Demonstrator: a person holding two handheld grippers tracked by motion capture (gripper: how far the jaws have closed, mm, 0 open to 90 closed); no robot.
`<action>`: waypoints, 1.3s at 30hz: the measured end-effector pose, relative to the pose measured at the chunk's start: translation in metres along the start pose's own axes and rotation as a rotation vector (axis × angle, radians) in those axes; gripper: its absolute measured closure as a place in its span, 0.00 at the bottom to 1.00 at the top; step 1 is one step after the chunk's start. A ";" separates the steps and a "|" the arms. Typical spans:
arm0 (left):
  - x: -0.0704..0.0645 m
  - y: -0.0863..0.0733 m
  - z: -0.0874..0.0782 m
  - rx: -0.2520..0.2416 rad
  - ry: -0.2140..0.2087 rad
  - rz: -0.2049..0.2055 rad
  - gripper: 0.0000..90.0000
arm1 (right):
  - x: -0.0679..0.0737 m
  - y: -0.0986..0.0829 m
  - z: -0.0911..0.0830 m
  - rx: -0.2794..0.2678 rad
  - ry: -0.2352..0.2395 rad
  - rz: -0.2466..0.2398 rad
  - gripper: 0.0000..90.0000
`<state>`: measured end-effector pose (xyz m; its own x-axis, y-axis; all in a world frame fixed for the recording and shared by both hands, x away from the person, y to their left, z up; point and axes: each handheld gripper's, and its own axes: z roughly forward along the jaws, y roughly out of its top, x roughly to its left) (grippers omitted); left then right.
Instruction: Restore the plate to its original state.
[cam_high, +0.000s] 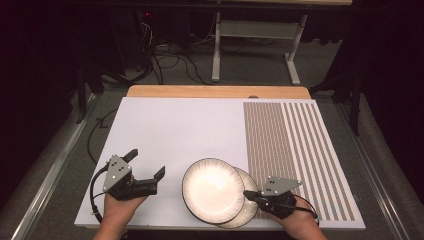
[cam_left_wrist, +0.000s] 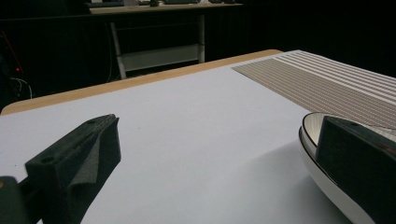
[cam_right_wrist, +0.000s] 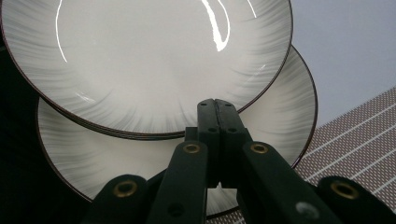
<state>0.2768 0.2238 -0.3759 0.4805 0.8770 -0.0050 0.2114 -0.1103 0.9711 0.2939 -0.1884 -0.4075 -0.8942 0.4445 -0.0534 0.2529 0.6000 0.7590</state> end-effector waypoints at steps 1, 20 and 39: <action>0.000 0.000 0.000 0.000 0.000 0.001 0.01 | 0.000 0.000 0.000 -0.001 0.001 -0.001 1.00; 0.002 -0.001 0.001 0.009 -0.004 -0.006 0.02 | -0.001 -0.001 0.000 0.005 0.006 0.005 1.00; 0.005 -0.007 0.003 -0.012 -0.007 -0.006 0.02 | -0.002 -0.001 -0.001 0.004 0.000 0.014 1.00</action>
<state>0.2803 0.2280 -0.3834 0.4849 0.8745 -0.0121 0.2038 -0.0995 0.9739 0.2952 -0.1907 -0.4076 -0.8904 0.4531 -0.0431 0.2668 0.5964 0.7570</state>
